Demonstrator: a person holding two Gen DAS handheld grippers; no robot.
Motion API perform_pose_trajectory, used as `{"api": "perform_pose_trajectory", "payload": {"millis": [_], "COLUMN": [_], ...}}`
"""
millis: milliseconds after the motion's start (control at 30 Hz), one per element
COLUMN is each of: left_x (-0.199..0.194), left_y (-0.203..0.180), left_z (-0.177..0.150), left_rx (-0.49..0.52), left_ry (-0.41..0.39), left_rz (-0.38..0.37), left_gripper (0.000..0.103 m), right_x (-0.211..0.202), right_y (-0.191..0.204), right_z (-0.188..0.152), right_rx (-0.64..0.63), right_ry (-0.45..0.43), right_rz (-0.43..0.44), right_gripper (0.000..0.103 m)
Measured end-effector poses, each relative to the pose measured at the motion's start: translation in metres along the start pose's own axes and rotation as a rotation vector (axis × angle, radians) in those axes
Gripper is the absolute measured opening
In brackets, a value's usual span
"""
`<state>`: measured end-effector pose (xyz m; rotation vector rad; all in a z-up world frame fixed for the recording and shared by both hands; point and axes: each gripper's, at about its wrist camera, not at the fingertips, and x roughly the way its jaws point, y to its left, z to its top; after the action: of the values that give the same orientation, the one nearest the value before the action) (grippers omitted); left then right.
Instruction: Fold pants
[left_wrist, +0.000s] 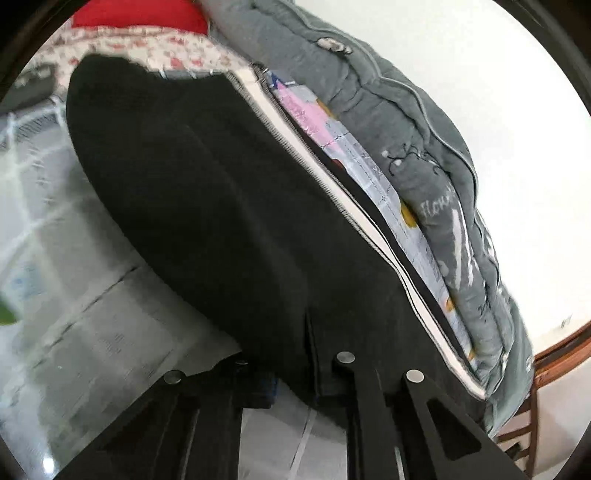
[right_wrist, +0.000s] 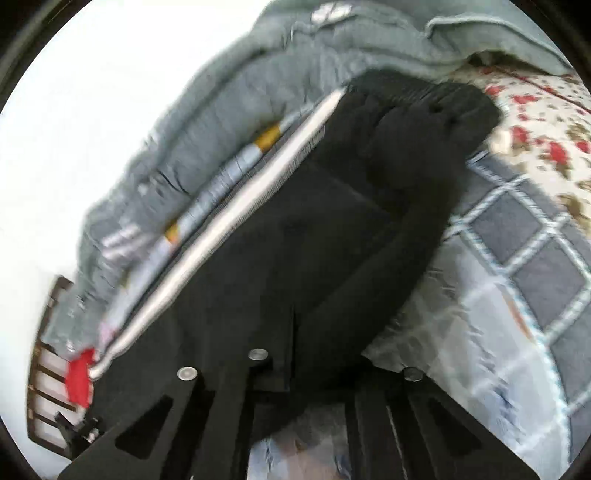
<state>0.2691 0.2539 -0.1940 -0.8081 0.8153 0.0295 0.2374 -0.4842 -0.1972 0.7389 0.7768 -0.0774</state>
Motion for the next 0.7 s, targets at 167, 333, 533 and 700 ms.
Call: {"api": "perform_pose_trajectory", "payload": {"millis": [167,333,533,700], "left_x": [-0.037,-0.077,-0.11,-0.123], "left_y": [-0.005,0.01,0.032,0.028], "left_z": [-0.023,-0.059,-0.098,-0.115], "left_rx": [0.097,0.158,0.164,0.224], "left_ry": [-0.012,-0.019,-0.012,-0.031], "left_rz": [0.054,0.073,0.025,0.13], "left_gripper": [0.013,0.013,0.013,0.051], "right_x": [-0.03,-0.08,-0.139,-0.159], "right_y": [-0.011,-0.021,-0.041,-0.062], "right_z": [-0.011,-0.046,-0.091,-0.112], "right_rx": [0.031,-0.043,-0.146,-0.178], "right_ry": [-0.016,-0.029,-0.046,-0.027], "right_rz": [0.043,0.024,-0.017,-0.057], "right_gripper": [0.004,0.004,0.004,0.018]}}
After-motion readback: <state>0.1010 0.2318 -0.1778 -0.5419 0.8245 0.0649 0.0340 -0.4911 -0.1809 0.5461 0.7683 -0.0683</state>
